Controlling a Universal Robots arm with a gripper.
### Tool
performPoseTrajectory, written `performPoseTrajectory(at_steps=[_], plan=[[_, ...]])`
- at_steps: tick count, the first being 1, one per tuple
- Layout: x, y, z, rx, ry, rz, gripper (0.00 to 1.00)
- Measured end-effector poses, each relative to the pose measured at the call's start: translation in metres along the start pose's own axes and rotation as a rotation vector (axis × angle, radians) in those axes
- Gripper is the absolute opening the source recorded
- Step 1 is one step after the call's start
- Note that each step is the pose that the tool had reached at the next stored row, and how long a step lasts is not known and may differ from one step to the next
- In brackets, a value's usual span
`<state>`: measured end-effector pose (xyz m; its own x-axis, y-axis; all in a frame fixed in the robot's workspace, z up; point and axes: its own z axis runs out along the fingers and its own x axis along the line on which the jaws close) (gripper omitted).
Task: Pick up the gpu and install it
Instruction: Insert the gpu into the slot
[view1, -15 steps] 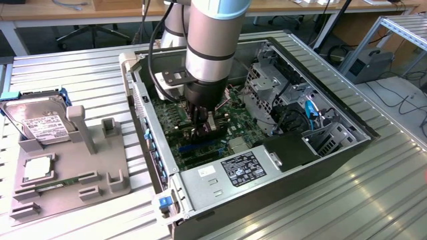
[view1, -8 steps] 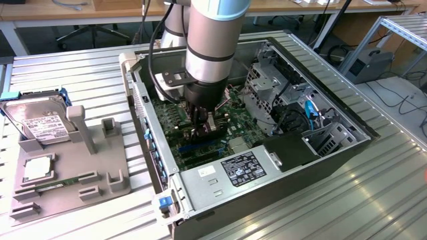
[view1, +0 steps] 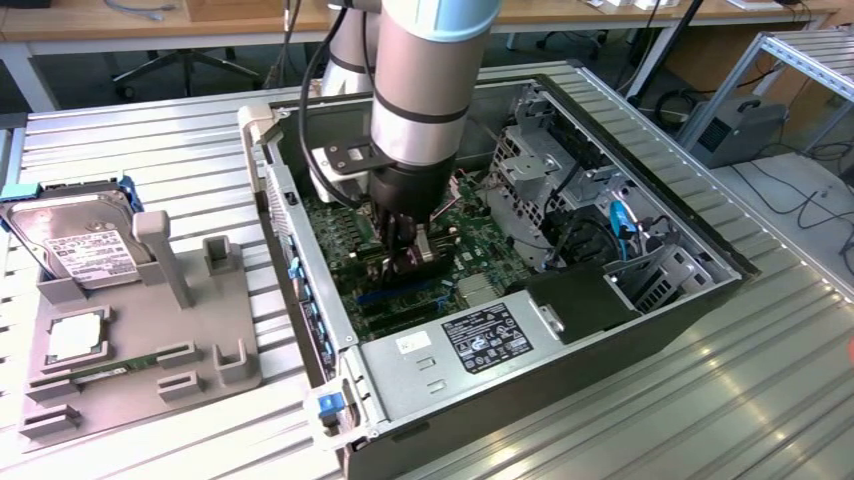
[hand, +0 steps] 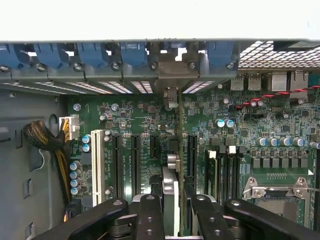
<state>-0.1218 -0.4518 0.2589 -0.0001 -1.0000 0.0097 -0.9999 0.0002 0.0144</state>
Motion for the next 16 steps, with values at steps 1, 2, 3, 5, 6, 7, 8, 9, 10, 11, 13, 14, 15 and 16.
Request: performPoseTrajectory(at_steps=[1, 2, 3, 5, 6, 7, 8, 9, 10, 11, 13, 14, 15, 16], plan=[[0.0, 0.0, 0.0004, -0.0001, -0.0002, 0.0, 0.27], [0.0, 0.0, 0.0007, -0.0001, -0.0001, 0.0, 0.27], [0.0, -0.0001, 0.0014, -0.0001, -0.0006, 0.0, 0.27], [0.0, -0.0004, 0.0023, -0.0002, -0.0008, 0.0, 0.27], [0.0, -0.0005, 0.0023, -0.0003, -0.0008, 0.0, 0.27], [0.0, -0.0006, 0.0023, -0.0003, -0.0008, 0.0, 0.27], [0.0, -0.0006, 0.0024, -0.0003, -0.0008, 0.0, 0.27], [0.0, -0.0006, 0.0024, -0.0002, -0.001, 0.0, 0.27], [0.0, -0.0006, 0.0024, -0.0002, -0.001, 0.0, 0.27], [0.0, -0.0006, 0.0025, -0.0002, -0.001, 0.0, 0.27], [0.0, -0.0006, 0.003, -0.0001, -0.0011, 0.0, 0.27], [0.0, -0.0006, 0.0034, -0.0002, -0.001, 0.0, 0.27], [0.0, -0.0007, 0.0038, -0.0002, -0.001, 0.0, 0.27], [0.0, -0.0006, 0.0042, -0.0003, -0.0009, 0.0, 0.27]])
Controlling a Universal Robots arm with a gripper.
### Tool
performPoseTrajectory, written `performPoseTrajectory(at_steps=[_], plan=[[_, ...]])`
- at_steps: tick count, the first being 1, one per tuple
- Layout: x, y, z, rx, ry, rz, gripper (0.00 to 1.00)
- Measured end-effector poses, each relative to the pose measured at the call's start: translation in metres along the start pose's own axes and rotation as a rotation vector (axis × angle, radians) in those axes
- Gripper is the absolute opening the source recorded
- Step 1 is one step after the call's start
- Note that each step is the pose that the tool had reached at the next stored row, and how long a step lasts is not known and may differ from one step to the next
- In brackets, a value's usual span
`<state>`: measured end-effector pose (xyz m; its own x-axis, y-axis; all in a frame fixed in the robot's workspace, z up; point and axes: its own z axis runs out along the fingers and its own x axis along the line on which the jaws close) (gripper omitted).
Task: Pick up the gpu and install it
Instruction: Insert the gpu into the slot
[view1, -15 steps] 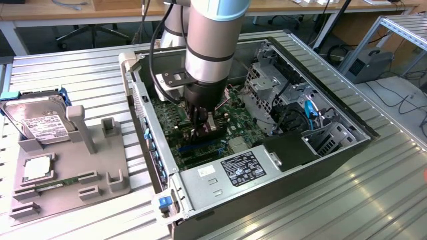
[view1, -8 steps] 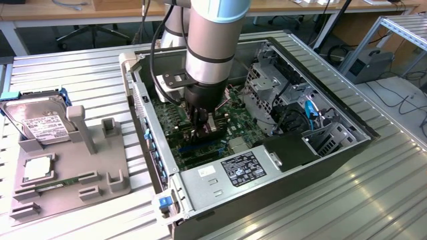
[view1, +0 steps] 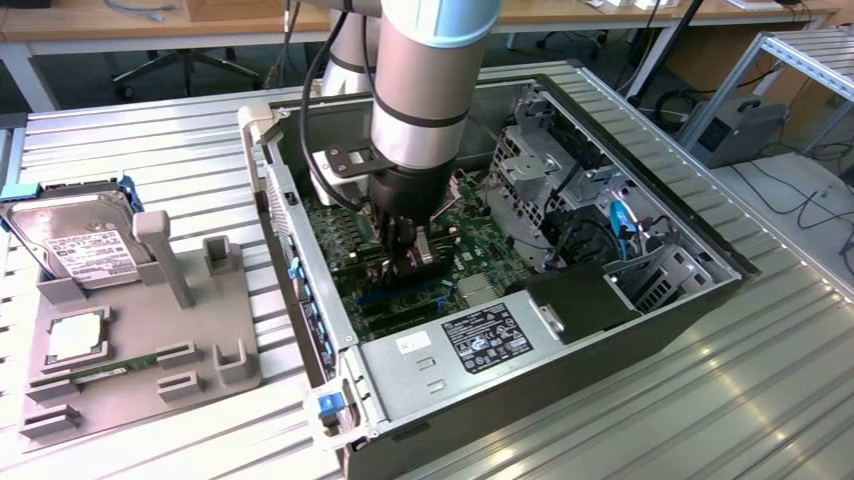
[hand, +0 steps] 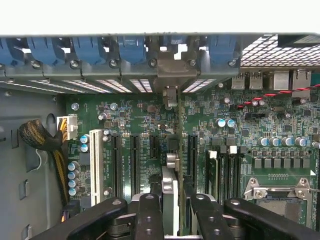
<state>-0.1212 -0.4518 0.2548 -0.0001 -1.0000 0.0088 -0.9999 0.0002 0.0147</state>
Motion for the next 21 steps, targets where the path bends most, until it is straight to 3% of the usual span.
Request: performPoseTrajectory(at_steps=[8, 9, 11, 15, 21], plan=[[0.0, -0.0001, 0.0004, 0.0003, -0.0004, 0.0, 0.27], [0.0, -0.0001, 0.0005, 0.0003, -0.0004, 0.0, 0.28], [0.0, -0.0001, 0.0005, 0.0003, -0.0004, 0.0, 0.4], [0.0, -0.0001, 0.0, 0.0, 0.0, 0.0, 0.4], [-0.001, 0.0001, -0.0142, 0.0002, -0.0003, 0.0, 0.4]])
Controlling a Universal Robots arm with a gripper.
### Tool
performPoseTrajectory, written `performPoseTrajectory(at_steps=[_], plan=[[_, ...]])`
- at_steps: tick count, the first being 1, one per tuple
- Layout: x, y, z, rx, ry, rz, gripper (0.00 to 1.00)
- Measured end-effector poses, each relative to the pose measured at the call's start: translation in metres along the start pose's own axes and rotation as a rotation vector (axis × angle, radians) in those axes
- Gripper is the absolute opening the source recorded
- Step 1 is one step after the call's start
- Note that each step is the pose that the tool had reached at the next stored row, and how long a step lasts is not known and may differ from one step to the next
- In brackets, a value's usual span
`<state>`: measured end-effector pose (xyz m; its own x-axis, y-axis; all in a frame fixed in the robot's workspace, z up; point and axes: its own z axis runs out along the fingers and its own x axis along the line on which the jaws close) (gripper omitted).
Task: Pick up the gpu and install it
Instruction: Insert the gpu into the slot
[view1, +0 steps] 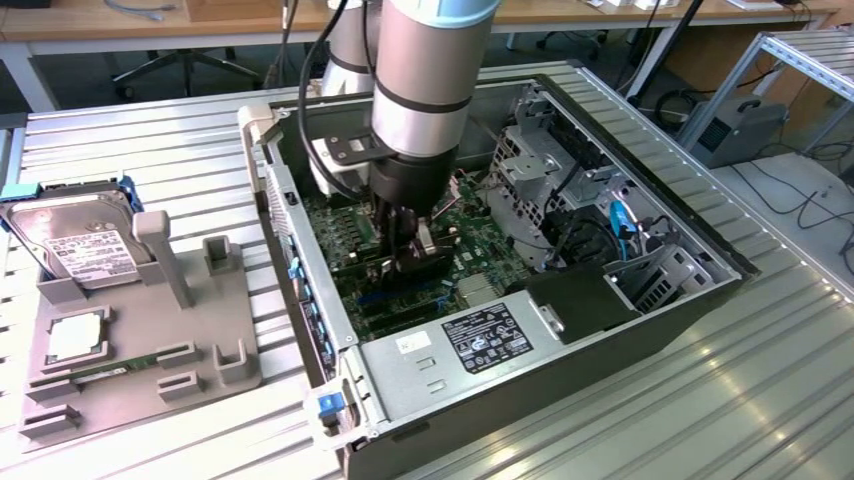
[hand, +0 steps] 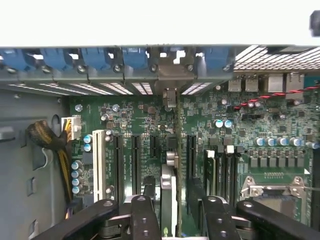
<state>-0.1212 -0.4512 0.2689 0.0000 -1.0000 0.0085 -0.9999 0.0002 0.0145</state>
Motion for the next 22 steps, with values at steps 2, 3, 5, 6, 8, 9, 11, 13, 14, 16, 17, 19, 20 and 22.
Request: performPoseTrajectory(at_steps=[2, 3, 5, 6, 8, 9, 11, 13, 14, 16, 17, 19, 20, 22], plan=[[-0.001, 0.0002, -0.0078, 0.0, 0.0001, 0.0, 0.4], [-0.001, 0.0002, -0.0115, -0.0001, 0.0001, 0.0, 0.4], [-0.004, 0.0003, -0.019, 0.0, 0.0, 0.0, 0.4], [-0.005, 0.0004, -0.024, -0.0001, 0.0002, 0.0, 0.4], [-0.008, 0.0005, -0.0308, -0.0001, 0.0002, 0.0, 0.4], [-0.009, 0.0005, -0.032, 0.0001, 0.0001, 0.0, 0.4], [-0.011, -0.0004, -0.0324, -0.0011, 0.0003, 0.0, 0.4], [-0.012, -0.0024, -0.0324, -0.004, 0.0003, -0.001, 0.32], [-0.013, -0.0039, -0.0325, -0.006, 0.0003, -0.001, 0.26], [-0.013, -0.008, -0.0325, -0.0118, 0.0004, -0.002, 0.26], [-0.013, -0.0109, -0.0326, -0.0157, 0.0004, -0.003, 0.2], [-0.013, -0.017, -0.0327, -0.0246, 0.0004, -0.003, 0.11], [-0.013, -0.0219, -0.0327, -0.0315, 0.0004, -0.003, 0.11], [-0.013, -0.0305, -0.0329, -0.0438, 0.0004, -0.003, 0.11]])
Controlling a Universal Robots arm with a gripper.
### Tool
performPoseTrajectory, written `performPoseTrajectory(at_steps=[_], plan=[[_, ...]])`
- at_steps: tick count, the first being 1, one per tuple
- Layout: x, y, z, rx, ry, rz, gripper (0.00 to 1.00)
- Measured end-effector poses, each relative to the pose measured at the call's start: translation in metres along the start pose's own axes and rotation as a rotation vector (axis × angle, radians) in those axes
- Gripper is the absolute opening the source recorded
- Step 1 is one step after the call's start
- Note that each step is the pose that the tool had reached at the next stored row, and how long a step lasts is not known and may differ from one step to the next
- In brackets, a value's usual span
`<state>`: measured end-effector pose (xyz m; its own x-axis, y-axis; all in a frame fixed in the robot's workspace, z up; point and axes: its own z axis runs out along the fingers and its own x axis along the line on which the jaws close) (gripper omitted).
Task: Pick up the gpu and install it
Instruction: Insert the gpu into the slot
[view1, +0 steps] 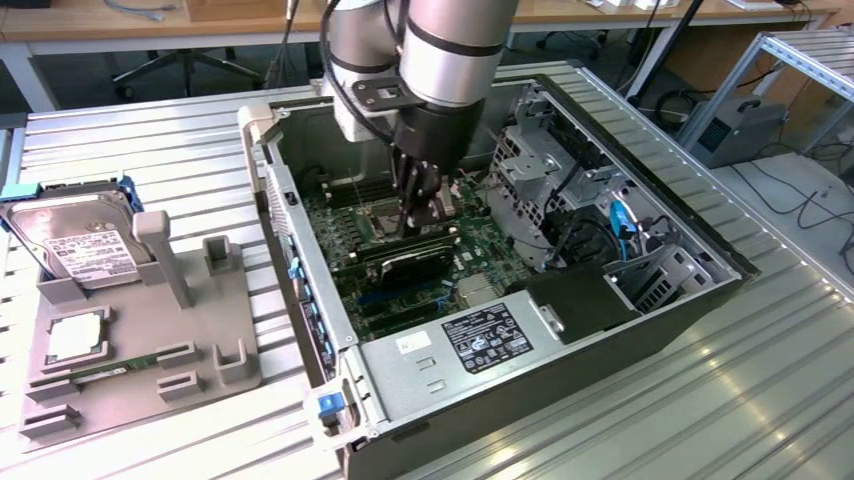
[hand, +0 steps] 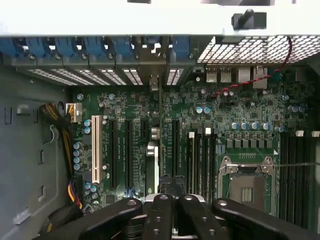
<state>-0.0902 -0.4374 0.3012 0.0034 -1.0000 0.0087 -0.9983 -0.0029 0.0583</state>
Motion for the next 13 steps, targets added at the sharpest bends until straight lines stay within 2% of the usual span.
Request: performPoseTrajectory(at_steps=[2, 5, 7, 10, 13], plan=[[0.0, -0.0104, -0.0006, -0.0151, -0.0001, 0.0, 0.11], [0.0, -0.0241, -0.0014, -0.0342, -0.0001, 0.0, 0.11], [0.001, -0.0352, -0.002, -0.0497, -0.0002, -0.001, 0.11], [0.001, -0.0442, -0.0025, -0.0612, -0.0002, -0.001, 0.11], [0.001, -0.0468, -0.0027, -0.0645, -0.0001, -0.001, 0.11]])
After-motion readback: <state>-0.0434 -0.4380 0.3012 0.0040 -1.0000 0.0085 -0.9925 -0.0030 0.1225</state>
